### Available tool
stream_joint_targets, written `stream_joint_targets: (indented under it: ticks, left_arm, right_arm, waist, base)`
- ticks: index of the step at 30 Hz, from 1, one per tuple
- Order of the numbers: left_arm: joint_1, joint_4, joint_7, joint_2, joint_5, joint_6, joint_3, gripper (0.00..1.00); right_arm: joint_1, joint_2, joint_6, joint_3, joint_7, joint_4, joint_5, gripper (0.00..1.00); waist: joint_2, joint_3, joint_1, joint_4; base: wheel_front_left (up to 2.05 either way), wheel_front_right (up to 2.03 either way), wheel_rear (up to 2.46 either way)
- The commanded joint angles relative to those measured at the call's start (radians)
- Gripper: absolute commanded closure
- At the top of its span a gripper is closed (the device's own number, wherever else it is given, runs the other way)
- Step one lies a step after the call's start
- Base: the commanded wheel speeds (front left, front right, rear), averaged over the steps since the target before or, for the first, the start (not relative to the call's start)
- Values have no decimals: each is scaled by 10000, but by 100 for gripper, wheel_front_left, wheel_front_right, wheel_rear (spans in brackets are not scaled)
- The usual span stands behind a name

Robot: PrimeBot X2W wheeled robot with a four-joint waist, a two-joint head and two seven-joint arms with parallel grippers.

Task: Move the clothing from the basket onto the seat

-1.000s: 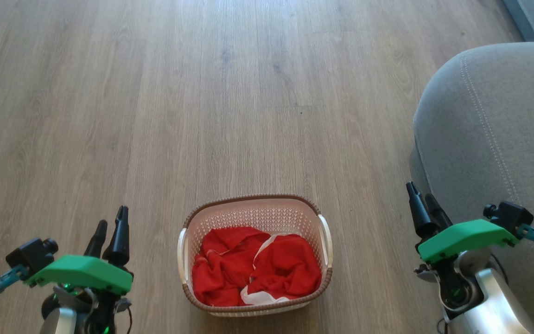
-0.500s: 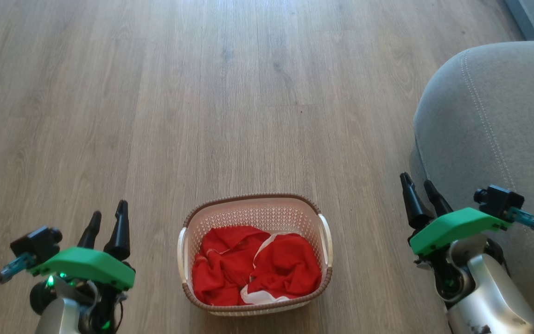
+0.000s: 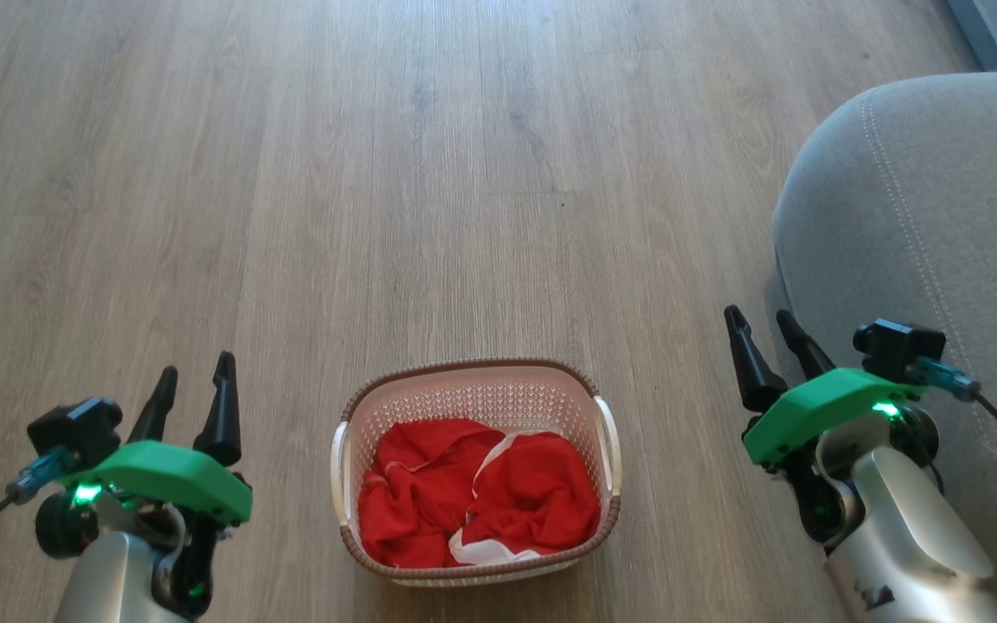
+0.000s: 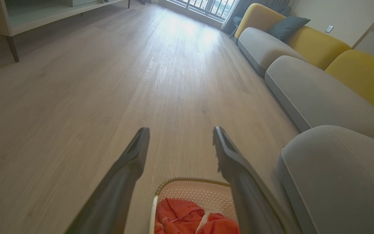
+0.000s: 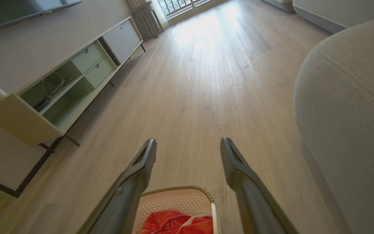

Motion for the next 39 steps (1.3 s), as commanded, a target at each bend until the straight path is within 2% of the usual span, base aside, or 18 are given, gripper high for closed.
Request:
stream_joint_targets:
  ticks: [1, 30, 39]
  left_arm:
    - [-608, -259, -194, 249, 432, -69, 358, 0]
    - [-1663, 404, -1012, 461, 3623, -94, 481, 0]
    - [-1604, 432, -1012, 320, 3668, -94, 848, 0]
  right_arm:
    - [-666, -144, 4, 223, -206, -180, -397, 0]
    - [-1721, -84, 4, 209, -1029, 145, -4083, 0]
    - [-1620, 30, 4, -338, -1029, 71, -4246, 0]
  waist:
    - [0, -11, 0, -2]
    - [0, 233, 0, -31]
    - [0, 236, 0, 20]
  base:
    - [0, 0, 0]
    - [0, 0, 0]
    - [0, 0, 0]
